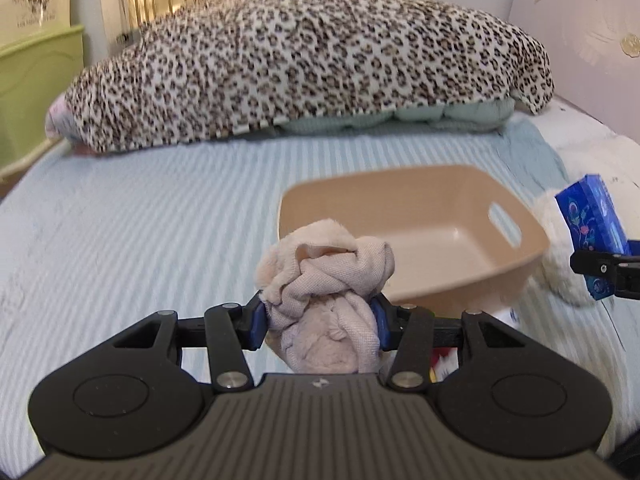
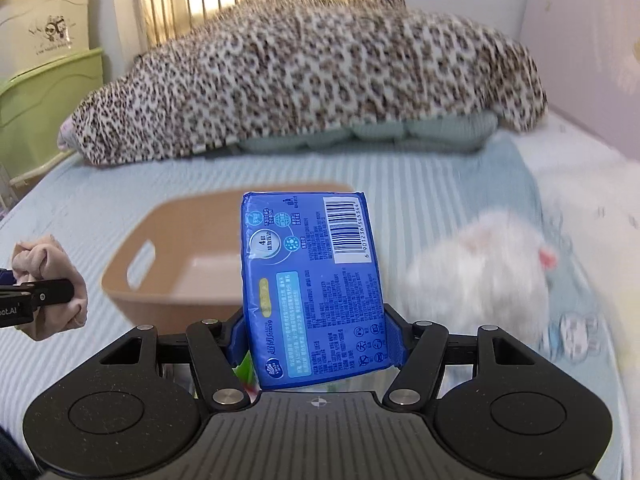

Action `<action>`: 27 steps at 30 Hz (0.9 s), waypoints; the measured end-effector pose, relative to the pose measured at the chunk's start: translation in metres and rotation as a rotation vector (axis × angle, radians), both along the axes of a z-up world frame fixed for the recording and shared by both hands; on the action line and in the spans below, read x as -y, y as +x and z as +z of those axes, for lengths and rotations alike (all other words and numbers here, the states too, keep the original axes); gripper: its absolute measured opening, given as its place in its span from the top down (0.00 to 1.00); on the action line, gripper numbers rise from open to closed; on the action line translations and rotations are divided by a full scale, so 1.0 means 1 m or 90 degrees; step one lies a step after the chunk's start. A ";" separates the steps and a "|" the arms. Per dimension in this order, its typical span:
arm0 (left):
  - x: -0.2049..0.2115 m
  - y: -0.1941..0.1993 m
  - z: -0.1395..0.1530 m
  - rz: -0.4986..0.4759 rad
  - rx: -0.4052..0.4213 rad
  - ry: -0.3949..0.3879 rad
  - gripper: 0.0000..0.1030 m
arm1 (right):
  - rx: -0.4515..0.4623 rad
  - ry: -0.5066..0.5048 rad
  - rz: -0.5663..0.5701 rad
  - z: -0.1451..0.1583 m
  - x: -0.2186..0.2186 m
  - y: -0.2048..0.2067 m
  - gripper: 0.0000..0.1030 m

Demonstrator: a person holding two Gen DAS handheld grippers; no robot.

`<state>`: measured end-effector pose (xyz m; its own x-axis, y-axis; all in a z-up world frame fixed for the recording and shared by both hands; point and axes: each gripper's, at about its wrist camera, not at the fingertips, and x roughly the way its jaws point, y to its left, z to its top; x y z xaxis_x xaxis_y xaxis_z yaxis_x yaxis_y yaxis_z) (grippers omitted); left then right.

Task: Organize objects
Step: 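Carry both items over the basket and open both tools to drop them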

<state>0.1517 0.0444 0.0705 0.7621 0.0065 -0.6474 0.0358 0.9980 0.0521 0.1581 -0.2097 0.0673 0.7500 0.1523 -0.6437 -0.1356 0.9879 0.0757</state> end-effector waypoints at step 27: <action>0.040 0.121 -0.079 -0.003 -0.107 0.045 0.35 | -0.097 -0.071 0.019 -0.070 -0.051 0.112 0.32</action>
<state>0.2727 0.0039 -0.0089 0.6432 0.0525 -0.7639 0.0551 0.9919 0.1146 0.2700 -0.1588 -0.0027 0.6390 0.0950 -0.7633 -0.1604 0.9870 -0.0114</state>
